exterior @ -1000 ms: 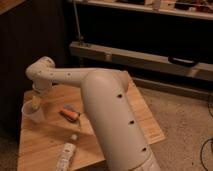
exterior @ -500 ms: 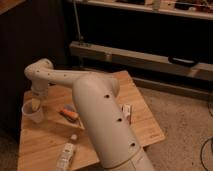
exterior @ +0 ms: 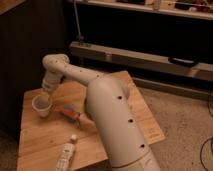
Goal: Pick up the ceramic cup
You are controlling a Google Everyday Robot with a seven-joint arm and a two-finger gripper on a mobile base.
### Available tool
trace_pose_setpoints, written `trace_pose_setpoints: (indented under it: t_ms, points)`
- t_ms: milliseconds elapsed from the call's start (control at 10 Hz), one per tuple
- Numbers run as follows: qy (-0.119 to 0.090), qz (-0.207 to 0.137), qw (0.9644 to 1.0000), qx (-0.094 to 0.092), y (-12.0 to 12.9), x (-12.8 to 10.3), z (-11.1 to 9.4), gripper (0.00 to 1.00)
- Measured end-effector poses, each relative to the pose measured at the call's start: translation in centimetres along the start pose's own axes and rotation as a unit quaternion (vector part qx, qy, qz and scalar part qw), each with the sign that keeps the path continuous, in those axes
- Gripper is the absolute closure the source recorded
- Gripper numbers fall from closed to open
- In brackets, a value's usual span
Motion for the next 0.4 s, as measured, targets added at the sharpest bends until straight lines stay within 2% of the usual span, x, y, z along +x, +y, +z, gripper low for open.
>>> trace_pose_setpoints:
  t_ms: [200,400]
  points:
    - [0.029,0.001,0.9995,-0.010,-1.2,-2.3,-4.9,1.00]
    - [0.060,-0.003,0.9980,-0.022,-2.8,-4.7,-8.8,1.00]
